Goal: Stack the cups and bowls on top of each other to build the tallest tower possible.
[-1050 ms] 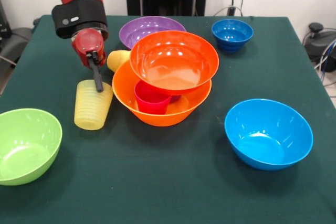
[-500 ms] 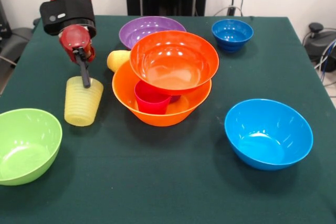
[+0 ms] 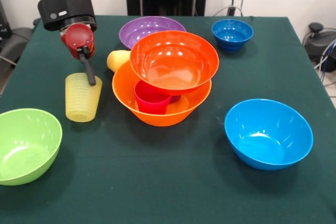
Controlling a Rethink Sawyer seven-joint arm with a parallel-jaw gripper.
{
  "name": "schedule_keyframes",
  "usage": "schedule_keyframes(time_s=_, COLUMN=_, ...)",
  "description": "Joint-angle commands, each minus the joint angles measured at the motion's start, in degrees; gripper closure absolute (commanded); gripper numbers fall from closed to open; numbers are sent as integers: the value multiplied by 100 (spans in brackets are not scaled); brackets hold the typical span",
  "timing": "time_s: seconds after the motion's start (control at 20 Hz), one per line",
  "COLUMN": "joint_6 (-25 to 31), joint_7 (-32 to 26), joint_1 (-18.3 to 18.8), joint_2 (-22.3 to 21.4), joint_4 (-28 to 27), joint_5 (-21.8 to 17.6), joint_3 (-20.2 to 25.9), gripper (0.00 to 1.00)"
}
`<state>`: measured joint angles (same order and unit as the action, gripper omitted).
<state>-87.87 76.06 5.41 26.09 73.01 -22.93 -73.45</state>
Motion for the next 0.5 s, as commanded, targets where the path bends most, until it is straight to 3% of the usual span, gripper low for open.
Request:
schedule_keyframes(time_s=0.05, joint_6=1615, joint_7=1571, joint_1=-299, joint_2=640, joint_4=-813, joint_5=-1096, joint_3=452, gripper=100)
schedule_keyframes(time_s=0.5, joint_6=1934, joint_7=1954, joint_1=-523, joint_2=470, joint_4=-719, joint_5=-1625, joint_3=558, gripper=100)
